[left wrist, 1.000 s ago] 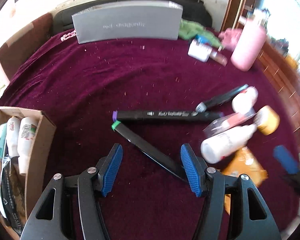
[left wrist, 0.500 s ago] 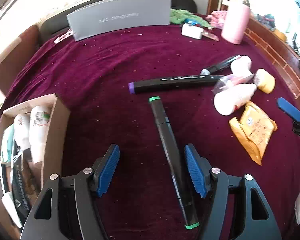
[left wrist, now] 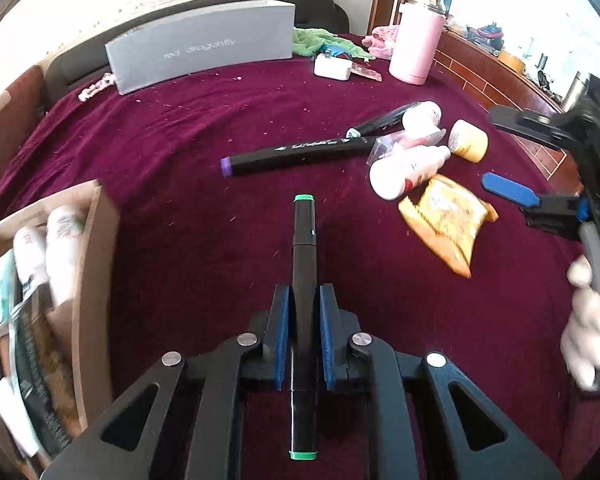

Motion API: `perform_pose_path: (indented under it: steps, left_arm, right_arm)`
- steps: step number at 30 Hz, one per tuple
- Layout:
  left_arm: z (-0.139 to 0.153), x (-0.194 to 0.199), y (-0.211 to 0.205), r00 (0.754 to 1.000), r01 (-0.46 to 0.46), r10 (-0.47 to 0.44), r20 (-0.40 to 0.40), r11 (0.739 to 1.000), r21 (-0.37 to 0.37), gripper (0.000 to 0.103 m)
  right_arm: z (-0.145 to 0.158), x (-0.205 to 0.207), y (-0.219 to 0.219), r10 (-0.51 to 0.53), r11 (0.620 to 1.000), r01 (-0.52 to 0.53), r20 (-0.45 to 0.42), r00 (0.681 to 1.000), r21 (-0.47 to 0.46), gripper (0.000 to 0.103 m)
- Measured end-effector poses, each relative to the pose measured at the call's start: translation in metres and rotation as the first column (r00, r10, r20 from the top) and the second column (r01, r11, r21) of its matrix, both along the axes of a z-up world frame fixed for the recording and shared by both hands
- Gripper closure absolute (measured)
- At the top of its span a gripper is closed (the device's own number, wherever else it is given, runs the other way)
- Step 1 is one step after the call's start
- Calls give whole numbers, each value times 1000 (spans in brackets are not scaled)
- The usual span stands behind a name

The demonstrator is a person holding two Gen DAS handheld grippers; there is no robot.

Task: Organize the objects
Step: 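Grasp the green-capped black marker with the left tool while the right tool grasps the yellow cracker packet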

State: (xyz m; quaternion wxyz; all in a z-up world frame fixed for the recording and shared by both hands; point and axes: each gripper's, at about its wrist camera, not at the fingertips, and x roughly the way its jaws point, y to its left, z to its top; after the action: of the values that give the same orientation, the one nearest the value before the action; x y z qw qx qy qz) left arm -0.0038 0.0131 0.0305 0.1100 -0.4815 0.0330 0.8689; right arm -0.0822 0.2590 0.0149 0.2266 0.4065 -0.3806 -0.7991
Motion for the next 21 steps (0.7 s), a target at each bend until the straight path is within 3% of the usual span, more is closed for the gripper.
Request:
perform_pose_path:
  steps: [4,13,18,21]
  left_arm:
    - [-1,21,0,1000,26,-27,-12,999,-42,92]
    - [-12,25,5,999,2,-5,-46,998,-70,92]
    - [-13,28,1,998,1,-4,-60,999,-40,92]
    - [-10,31,-6,1000,19,-18,-21,999,30,92]
  right_arm:
    - [-2,0,-4,8,1000,-8,11,1000,24,21]
    - [-6,-1,-21,35,992,-37,22,999,123,21]
    - [-2,2,-39,83,974,-82,1,997,212,21]
    - [2,5,-54,103,941,-90,-21,994,327,21]
